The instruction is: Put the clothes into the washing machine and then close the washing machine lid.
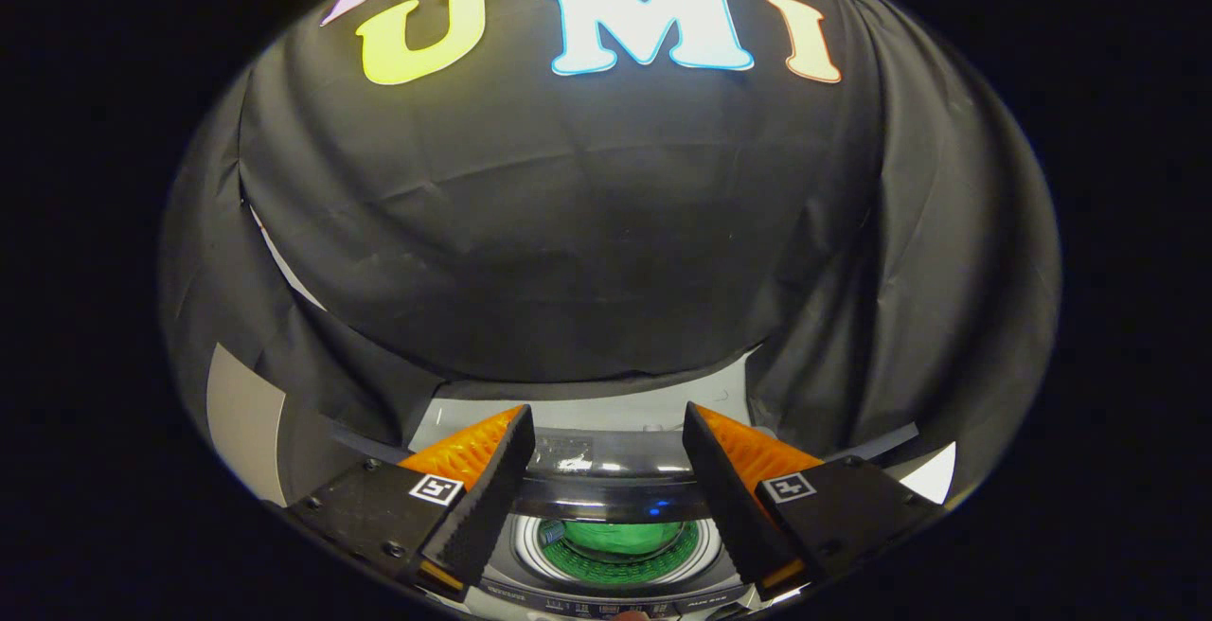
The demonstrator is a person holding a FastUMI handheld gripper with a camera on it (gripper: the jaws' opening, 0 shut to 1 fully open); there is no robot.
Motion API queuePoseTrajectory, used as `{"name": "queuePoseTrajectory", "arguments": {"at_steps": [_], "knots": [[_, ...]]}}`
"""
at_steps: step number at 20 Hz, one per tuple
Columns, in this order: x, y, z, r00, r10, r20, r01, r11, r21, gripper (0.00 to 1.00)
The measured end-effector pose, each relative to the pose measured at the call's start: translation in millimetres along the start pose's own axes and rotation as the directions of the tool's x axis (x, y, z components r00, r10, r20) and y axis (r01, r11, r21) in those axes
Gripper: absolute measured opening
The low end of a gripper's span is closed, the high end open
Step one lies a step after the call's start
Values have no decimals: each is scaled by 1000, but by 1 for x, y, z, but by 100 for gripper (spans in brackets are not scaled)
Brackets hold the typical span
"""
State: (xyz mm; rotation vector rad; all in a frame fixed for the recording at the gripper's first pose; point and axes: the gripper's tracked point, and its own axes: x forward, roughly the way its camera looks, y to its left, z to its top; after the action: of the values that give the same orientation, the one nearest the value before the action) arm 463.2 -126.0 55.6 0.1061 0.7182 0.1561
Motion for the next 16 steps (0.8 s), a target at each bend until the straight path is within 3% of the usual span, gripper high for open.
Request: {"name": "queuePoseTrajectory", "arguments": {"at_steps": [10, 16], "knots": [[-24, 3, -20, 991, 4, 133, -2, 1000, -16, 99], [-38, 5, -32, 966, 9, 259, -3, 1000, -20, 99]]}}
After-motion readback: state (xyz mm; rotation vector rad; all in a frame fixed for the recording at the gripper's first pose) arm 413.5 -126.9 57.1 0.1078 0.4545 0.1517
